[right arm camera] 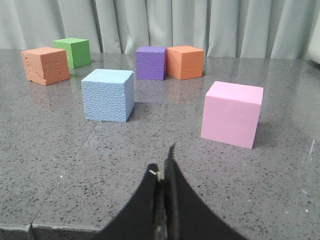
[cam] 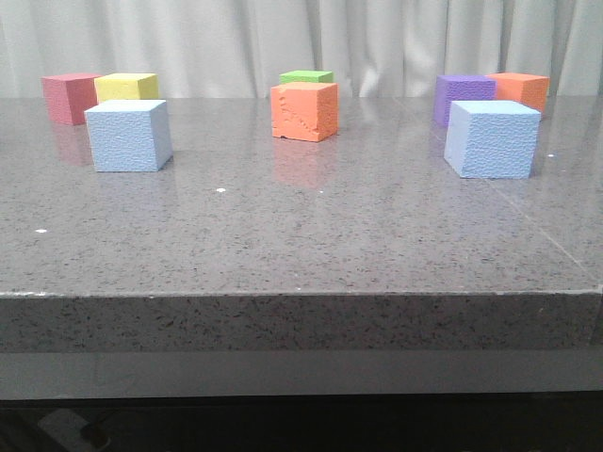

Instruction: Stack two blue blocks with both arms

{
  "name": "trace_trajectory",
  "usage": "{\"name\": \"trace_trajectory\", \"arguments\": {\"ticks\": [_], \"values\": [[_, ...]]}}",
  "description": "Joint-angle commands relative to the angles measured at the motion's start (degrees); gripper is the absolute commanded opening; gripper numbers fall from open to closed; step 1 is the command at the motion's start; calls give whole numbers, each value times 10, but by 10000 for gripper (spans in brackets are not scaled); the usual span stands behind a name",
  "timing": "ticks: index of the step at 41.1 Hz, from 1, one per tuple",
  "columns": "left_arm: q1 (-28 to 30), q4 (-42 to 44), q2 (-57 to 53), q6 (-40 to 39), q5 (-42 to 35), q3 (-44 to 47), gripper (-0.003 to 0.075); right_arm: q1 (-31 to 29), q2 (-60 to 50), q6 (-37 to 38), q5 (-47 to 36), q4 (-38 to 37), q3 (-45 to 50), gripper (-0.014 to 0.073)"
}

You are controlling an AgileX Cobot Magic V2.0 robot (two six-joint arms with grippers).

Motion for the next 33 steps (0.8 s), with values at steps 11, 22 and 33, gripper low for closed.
{"name": "trace_trajectory", "arguments": {"ticks": [11,22,33], "values": [[0,-6,5,-5,55,-158,-20,-4,-1,-4,59,3,-157,-128],[0,-21,136,-5,275,-397,-20,-4,127,-4,218,2,-348,-128],[0,-21,235,-5,330,-445,-20,-4,244,-4,287,5,-397,-128]]}}
